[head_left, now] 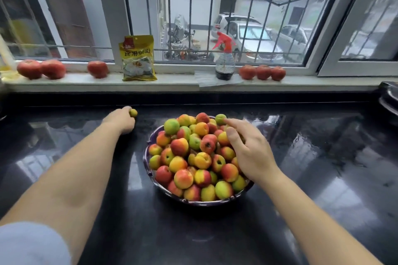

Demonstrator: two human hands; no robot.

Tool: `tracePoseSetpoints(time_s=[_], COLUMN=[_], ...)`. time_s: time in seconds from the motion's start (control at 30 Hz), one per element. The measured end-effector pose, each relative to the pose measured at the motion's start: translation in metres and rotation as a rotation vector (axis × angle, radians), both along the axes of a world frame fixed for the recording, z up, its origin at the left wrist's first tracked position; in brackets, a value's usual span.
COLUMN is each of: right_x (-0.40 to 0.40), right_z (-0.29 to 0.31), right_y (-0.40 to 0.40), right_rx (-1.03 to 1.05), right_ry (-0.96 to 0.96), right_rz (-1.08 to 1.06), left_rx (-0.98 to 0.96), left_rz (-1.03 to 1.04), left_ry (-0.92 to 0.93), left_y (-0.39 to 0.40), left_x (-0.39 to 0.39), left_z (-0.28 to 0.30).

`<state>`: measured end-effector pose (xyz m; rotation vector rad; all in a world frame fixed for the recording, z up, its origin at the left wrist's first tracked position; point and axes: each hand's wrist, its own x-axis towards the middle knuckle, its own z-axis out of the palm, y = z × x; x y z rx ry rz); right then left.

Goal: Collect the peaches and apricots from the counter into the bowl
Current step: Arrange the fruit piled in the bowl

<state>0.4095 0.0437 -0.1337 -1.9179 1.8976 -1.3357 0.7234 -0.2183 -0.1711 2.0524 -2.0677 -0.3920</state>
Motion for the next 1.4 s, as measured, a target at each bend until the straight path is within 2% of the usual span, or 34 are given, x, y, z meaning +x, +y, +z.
tracePoseSetpoints(time_s=[0.07,0.13,0.17,0.23,0.3,0.33,0.4,0.43,0.5,0.53,0.57,0.6,0.7,0.8,0.9,1.03,1.13,1.27,1.4], right_x=[0.0,0.001,0.001,0.002,0.003,0.003,0.003,0.002,0.002,0.001,0.0,0.0,-0.001,-0.002,-0.008,-0.013,-0.013,-0.011,0.003], right_z=[0.0,0.0,0.001,0.002,0.002,0.002,0.002,0.002,0.002,0.001,0.001,0.002,0.004,0.008,0.013,0.019,0.024,0.035,0.045], right_y=[0.0,0.001,0.002,0.002,0.003,0.004,0.004,0.003,0.003,0.003,0.004,0.004,0.004,0.004,0.001,-0.003,-0.005,-0.005,-0.012], right_rx=[0.012,0.025,0.033,0.048,0.047,0.041,0.031,0.031,0.036,0.04,0.044,0.05,0.061,0.075,0.113,0.148,0.137,0.091,0.089], right_ry=[-0.016,-0.038,-0.043,-0.045,-0.054,-0.06,-0.064,-0.065,-0.061,-0.06,-0.064,-0.071,-0.072,-0.128,-0.232,-0.201,-0.205,-0.242,-0.17], right_rz=[-0.003,-0.01,-0.011,-0.001,0.004,0.002,-0.004,-0.004,0.005,0.013,0.021,0.03,0.037,0.049,0.065,0.079,0.082,0.111,0.111], left_rx=[-0.101,-0.185,-0.22,-0.281,-0.332,-0.338,-0.292,-0.252,-0.195,-0.165,-0.13,-0.091,-0.019,0.038,-0.048,-0.243,-0.218,-0.225,-0.253], left_rz=[0.014,0.025,0.044,0.066,-0.061,-0.186,-0.431,-0.506,-0.549,-0.532,-0.509,-0.488,-0.418,-0.331,-0.329,-0.313,-0.261,-0.187,-0.139], left_ry=[-0.083,-0.059,0.025,0.304,0.553,0.598,0.525,0.414,0.07,-0.072,-0.125,-0.095,0.182,0.303,0.387,0.483,0.501,0.666,0.761], left_y=[0.006,0.021,0.034,0.066,0.1,0.118,0.148,0.158,0.17,0.174,0.177,0.18,0.192,0.202,0.213,0.22,0.223,0.229,0.235], left_x=[-0.001,-0.006,-0.011,-0.023,-0.039,-0.048,-0.069,-0.081,-0.103,-0.112,-0.118,-0.119,-0.109,-0.089,-0.071,-0.054,-0.049,-0.053,-0.065], left_z=[0.001,0.008,0.014,0.029,0.052,0.067,0.094,0.104,0.117,0.121,0.125,0.128,0.132,0.121,0.107,0.091,0.077,0.062,0.057])
